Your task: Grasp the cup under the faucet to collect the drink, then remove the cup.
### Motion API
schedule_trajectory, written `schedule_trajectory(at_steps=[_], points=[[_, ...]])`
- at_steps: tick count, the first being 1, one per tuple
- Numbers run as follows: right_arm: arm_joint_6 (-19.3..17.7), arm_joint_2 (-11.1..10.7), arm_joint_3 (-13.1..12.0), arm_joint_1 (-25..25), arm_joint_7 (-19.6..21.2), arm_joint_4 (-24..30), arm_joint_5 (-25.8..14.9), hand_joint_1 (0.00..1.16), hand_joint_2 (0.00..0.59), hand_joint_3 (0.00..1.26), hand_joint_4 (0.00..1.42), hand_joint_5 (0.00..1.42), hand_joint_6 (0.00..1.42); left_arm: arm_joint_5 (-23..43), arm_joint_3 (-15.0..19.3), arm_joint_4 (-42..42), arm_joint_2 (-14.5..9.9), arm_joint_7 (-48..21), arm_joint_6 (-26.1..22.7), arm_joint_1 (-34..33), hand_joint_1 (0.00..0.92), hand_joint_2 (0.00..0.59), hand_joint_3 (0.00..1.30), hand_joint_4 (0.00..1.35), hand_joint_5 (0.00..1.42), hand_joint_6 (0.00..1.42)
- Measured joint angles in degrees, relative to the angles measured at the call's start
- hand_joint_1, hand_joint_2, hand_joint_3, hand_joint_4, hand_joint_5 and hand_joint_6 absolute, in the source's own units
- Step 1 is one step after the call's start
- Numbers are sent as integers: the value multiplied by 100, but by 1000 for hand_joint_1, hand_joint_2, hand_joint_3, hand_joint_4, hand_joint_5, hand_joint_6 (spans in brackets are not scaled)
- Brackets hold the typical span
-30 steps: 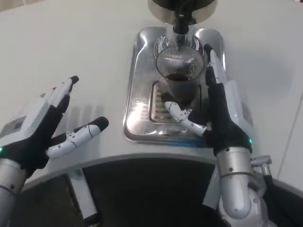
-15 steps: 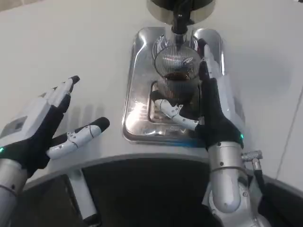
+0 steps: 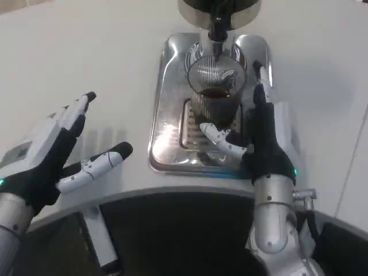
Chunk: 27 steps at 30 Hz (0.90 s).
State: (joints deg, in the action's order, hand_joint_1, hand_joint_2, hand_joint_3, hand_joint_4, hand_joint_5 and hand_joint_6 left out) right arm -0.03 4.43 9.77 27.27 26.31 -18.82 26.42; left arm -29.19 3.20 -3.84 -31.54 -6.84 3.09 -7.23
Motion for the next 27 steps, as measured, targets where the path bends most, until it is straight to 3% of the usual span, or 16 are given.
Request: schedule_trajectory(at_steps=[6, 16, 19, 22, 24, 27], points=[[-496, -75, -3, 192, -256, -373, -302, 917, 207, 35, 43, 38, 63, 3, 12, 0, -1, 0, 0, 1, 0, 148, 0, 0, 0, 0], [-586, -51, 1, 204, -310, -399, -335, 905, 213, 63, 81, 79, 92, 39, 25, 1, -1, 0, 0, 10, 0, 146, 0, 0, 0, 0], [-584, 2, 2, 204, -261, -399, -334, 933, 216, 113, 131, 133, 157, 41, 29, 1, -1, 0, 0, 26, 0, 146, 0, 0, 0, 0], [-564, 109, 18, 208, -98, -399, -301, 1047, 236, 259, 254, 263, 295, 41, 30, 1, -2, 0, 0, 26, 0, 146, 0, 0, 0, 0], [-514, 134, 64, 245, 47, -435, -238, 1147, 260, 414, 406, 442, 481, 41, 31, 0, -2, 0, 0, 27, 0, 146, 0, 0, 0, 0], [-409, 114, 112, 470, 362, -643, -41, 1162, 286, 606, 616, 724, 843, 36, 32, -1, -4, 0, -1, 30, 0, 146, 0, 0, 0, 0]])
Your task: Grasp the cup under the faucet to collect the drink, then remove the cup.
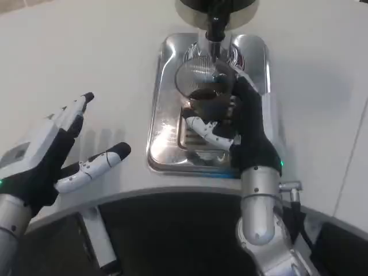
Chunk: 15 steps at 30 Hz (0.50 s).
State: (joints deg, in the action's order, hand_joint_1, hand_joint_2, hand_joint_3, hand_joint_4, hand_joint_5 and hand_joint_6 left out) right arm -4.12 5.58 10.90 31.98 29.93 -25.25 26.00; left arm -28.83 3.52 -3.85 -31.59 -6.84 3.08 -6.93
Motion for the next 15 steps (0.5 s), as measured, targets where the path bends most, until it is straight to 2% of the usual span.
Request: schedule_trajectory(at_steps=[3, 5, 9, 15], points=[[156, -12, 67, 319, 566, -367, 216, 1162, 268, 759, 773, 911, 1080, -6, 9, -29, -12, 0, -1, 30, 0, 146, 0, 0, 0, 0], [173, -14, 78, 353, 823, -470, 234, 1162, 246, 795, 817, 962, 1157, -6, 27, -32, -25, 0, -7, 63, 0, 145, 0, 0, 0, 0], [113, -14, 102, 387, 1067, -636, 210, 1162, 248, 829, 859, 1020, 1218, -5, 28, -32, -55, 0, -6, 67, 0, 142, 0, 0, 0, 0], [90, -16, 116, 403, 1144, -682, 180, 1162, 231, 835, 874, 1074, 1276, -1, 27, -32, -57, 0, -6, 62, 0, 142, 0, 0, 0, 0]])
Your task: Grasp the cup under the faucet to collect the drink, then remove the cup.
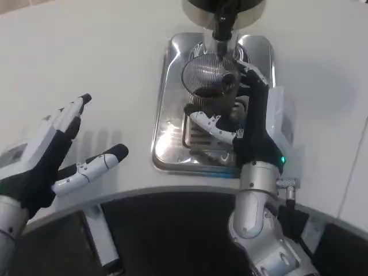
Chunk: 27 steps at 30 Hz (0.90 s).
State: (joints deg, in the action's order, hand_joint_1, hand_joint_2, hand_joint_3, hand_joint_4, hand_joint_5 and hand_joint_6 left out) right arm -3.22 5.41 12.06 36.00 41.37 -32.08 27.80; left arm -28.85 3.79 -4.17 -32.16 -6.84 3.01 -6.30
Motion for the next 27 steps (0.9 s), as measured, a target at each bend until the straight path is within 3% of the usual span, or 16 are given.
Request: schedule_trajectory(at_steps=[9, 19, 27], points=[[76, -3, -14, -12, -157, 151, -172, 1162, 228, 844, 889, 1081, 1290, 3, -2, 1, 0, 0, 0, -25, 0, 144, 0, 0, 0, 0], [518, 24, -48, -590, -722, 1239, -235, 1162, 227, 844, 901, 1081, 1299, 6, -18, 9, -7, -1, 7, -37, 0, 145, 0, 0, 0, 0], [568, -38, 44, -917, -1236, 1712, -187, 1162, 220, 844, 901, 1092, 1318, -1, -43, 16, -8, 0, 25, -49, 0, 145, 0, 0, 0, 0]])
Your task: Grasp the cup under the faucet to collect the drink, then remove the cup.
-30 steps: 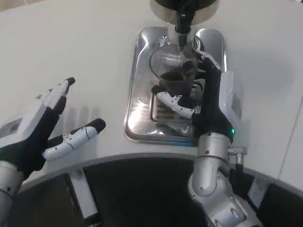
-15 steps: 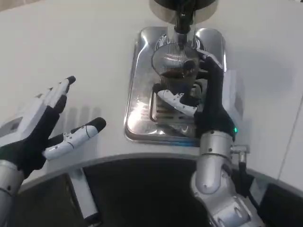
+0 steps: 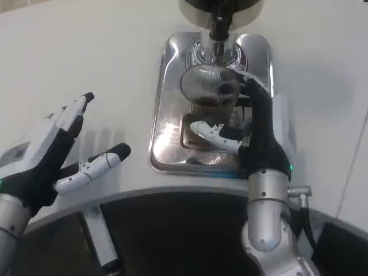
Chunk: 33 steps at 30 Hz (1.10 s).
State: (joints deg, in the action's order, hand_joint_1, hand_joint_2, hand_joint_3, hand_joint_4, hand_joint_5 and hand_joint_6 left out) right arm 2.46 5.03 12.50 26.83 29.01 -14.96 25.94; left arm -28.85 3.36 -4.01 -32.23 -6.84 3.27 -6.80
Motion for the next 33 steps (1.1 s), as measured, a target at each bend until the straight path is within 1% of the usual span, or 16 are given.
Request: schedule_trajectory(at_steps=[4, 9, 14, 20, 25, 27, 29, 33], points=[[2, -16, 30, -202, -136, 243, 71, 1162, 218, 844, 901, 1092, 1320, -2, -3, 0, -2, 0, 26, -1, 0, 145, 0, 0, 0, 0], [173, -59, 56, -535, -376, 731, 182, 1162, 213, 840, 901, 1092, 1313, -9, -11, 0, -23, 0, 60, -6, 0, 145, 0, 0, 0, 0], [213, -97, 42, -850, -576, 1126, 200, 1162, 210, 837, 901, 1093, 1312, -43, -52, 18, -26, 0, 80, -39, 0, 145, 0, 0, 0, 0], [431, -134, 7, -1146, -884, 1709, 202, 1162, 201, 836, 901, 1093, 1314, -103, -115, 19, -59, 0, 107, -65, 0, 145, 0, 0, 0, 0], [502, -173, 15, -1414, -1078, 2102, 206, 1162, 194, 836, 901, 1093, 1315, -124, -168, 19, -70, 0, 175, -66, 0, 145, 0, 0, 0, 0], [508, -179, 25, -1561, -1145, 2233, 209, 1162, 193, 835, 901, 1093, 1315, -136, -182, 19, -97, 0, 187, -66, 0, 146, 0, 0, 0, 0], [544, -179, 28, -1604, -1191, 2272, 218, 1162, 192, 835, 901, 1093, 1315, -186, -199, 17, -112, 0, 195, -66, 0, 146, 0, 0, 0, 0], [607, -187, 110, -1785, -1393, 2638, 264, 1162, 191, 835, 901, 1093, 1315, -507, -247, -173, -290, 0, 291, -32, 0, 146, 0, 0, 0, 0]])
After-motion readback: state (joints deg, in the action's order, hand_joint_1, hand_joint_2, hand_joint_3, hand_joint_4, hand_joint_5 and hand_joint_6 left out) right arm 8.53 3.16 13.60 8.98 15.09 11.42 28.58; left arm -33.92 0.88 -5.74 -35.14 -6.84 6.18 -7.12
